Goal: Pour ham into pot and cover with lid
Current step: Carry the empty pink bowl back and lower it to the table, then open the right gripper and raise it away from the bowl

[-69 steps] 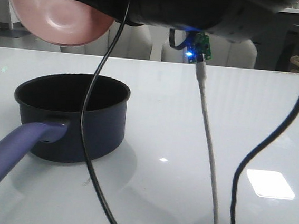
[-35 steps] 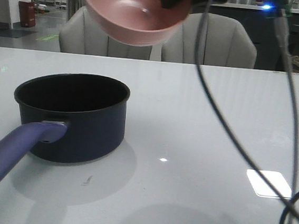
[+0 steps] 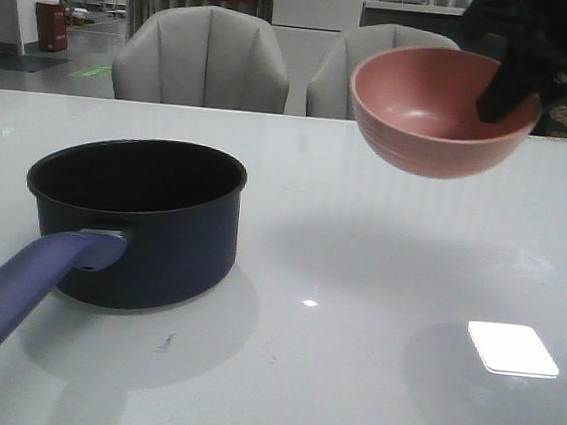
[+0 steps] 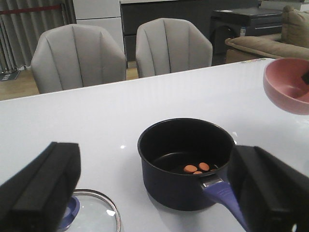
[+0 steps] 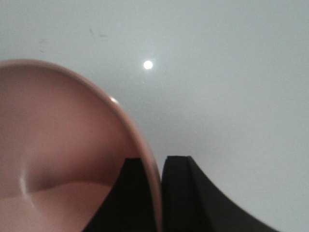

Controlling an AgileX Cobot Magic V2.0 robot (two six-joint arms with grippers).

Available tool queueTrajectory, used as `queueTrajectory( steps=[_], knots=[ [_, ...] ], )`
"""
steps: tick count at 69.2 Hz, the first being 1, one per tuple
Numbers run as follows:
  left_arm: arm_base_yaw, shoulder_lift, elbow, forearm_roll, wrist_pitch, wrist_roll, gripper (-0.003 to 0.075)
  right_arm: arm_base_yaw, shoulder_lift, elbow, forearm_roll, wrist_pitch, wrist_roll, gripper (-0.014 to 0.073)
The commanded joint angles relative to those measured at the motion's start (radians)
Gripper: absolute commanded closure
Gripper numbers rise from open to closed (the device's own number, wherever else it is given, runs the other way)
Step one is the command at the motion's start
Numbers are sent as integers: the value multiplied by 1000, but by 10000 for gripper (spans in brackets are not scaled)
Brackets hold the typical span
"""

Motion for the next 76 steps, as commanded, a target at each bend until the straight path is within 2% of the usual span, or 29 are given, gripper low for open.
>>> queueTrajectory(
  steps=[1, 26, 34, 48, 61, 76],
  knots=[
    [-8, 12, -26, -4, -79, 1, 83, -39, 14, -34, -7, -9, -12, 456],
    [-8, 12, -26, -4, -79, 1, 83, -100, 158, -35, -3, 29, -10, 436],
    [-8, 12, -26, -4, -79, 1, 83, -96, 186, -38, 3, 45, -10, 354],
    [-8, 12, -26, -4, -79, 1, 83, -96, 186, -57, 0, 59, -11, 137],
    [-8, 12, -26, -4, -79, 1, 83, -96, 89, -123, -40, 154, -12, 106],
    [-8, 12, -26, -4, -79, 1, 83, -93, -130, -106, -40, 149, -33, 106]
  ],
)
